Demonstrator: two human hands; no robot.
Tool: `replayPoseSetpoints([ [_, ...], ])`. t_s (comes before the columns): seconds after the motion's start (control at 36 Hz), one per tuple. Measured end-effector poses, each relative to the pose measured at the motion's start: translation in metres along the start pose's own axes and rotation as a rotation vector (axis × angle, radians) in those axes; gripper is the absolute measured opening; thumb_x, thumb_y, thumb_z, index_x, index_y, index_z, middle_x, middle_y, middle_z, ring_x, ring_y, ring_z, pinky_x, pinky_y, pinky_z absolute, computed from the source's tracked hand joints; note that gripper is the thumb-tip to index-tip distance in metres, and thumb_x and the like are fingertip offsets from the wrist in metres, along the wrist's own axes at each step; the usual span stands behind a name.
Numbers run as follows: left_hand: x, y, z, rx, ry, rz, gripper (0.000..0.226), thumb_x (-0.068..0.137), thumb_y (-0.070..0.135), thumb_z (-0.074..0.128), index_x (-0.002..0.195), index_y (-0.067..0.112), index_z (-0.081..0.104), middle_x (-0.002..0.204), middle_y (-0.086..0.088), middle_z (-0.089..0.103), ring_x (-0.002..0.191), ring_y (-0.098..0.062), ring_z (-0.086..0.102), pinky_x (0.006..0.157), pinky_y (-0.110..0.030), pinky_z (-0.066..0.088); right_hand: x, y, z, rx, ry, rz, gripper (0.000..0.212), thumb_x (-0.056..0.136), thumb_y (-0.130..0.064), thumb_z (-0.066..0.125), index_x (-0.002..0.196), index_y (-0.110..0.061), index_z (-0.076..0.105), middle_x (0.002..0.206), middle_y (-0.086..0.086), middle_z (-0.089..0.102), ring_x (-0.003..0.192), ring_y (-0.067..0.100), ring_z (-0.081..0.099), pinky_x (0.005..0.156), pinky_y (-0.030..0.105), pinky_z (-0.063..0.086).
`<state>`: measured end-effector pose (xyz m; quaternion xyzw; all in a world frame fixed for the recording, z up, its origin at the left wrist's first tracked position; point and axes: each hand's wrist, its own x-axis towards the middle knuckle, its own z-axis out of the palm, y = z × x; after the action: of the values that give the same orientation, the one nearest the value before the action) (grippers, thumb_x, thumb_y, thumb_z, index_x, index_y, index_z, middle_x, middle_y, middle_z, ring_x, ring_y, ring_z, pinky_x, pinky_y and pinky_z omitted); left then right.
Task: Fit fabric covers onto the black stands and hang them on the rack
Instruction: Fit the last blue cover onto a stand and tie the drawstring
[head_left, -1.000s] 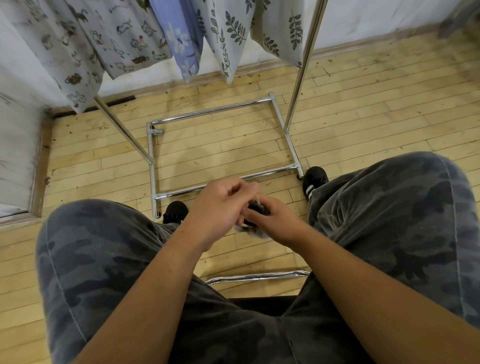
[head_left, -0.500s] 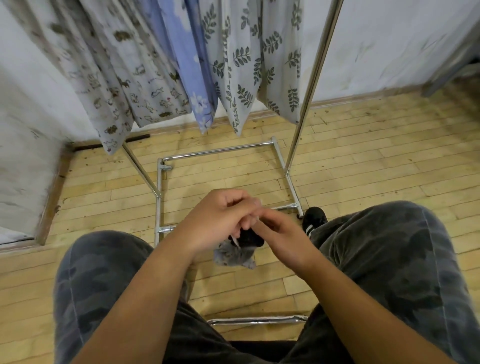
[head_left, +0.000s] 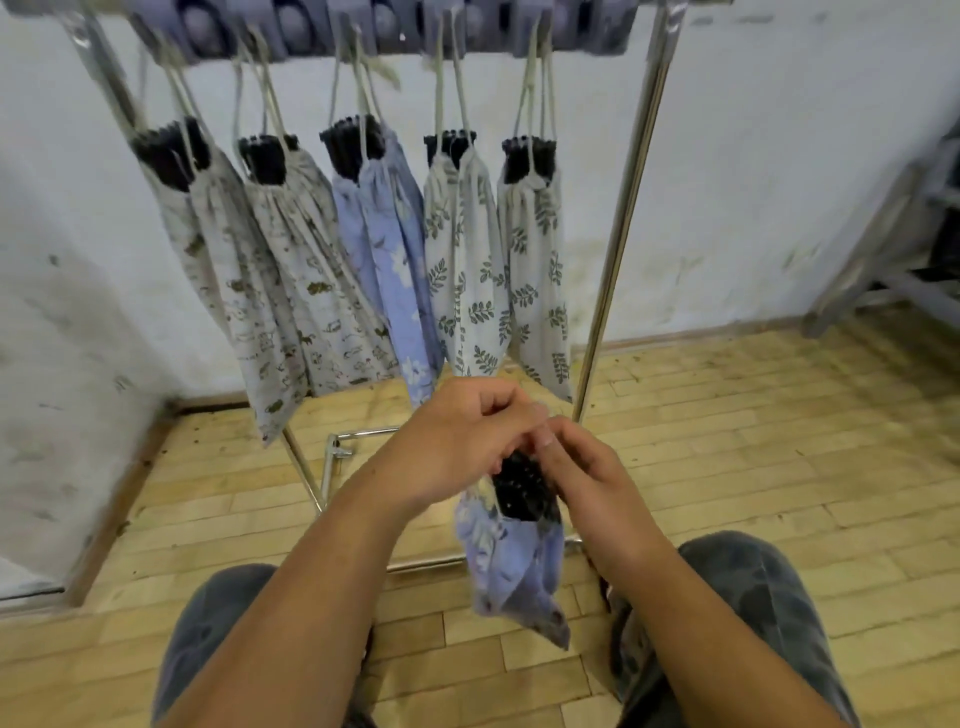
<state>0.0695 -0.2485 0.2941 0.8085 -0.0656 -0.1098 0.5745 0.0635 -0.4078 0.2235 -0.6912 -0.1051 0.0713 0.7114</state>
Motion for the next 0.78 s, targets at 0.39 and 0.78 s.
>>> replayPoseSetpoints([
  [0.39, 0.037, 0.108, -0.021, 0.014, 0.183, 0.227, 0.032, 0.099, 0.034, 0.062, 0.091, 0.004, 0.067, 0.070, -0.015, 0.057, 0.064, -0.017, 0.051, 0.065, -0.030, 0.046, 0.045, -0.108, -0.015, 0.232, 0.076, -0.087, 0.031, 0.107, -0.033, 0.048, 0.097, -0.010, 0.067, 0.105, 0.018, 0.072, 0.093, 0.021, 0.069, 0.079, 0.033, 0.057],
  [0.78, 0.089, 0.168, -0.063, 0.066, 0.380, 0.331, 0.008, 0.098, 0.033, 0.066, 0.101, 0.035, 0.074, 0.095, 0.015, 0.073, 0.084, -0.001, 0.068, 0.075, -0.017, 0.053, 0.114, -0.189, -0.032, 0.301, 0.317, -0.230, 0.024, 0.107, -0.028, 0.051, 0.092, -0.014, 0.064, 0.092, 0.005, 0.075, 0.083, 0.022, 0.073, 0.069, 0.034, 0.058],
])
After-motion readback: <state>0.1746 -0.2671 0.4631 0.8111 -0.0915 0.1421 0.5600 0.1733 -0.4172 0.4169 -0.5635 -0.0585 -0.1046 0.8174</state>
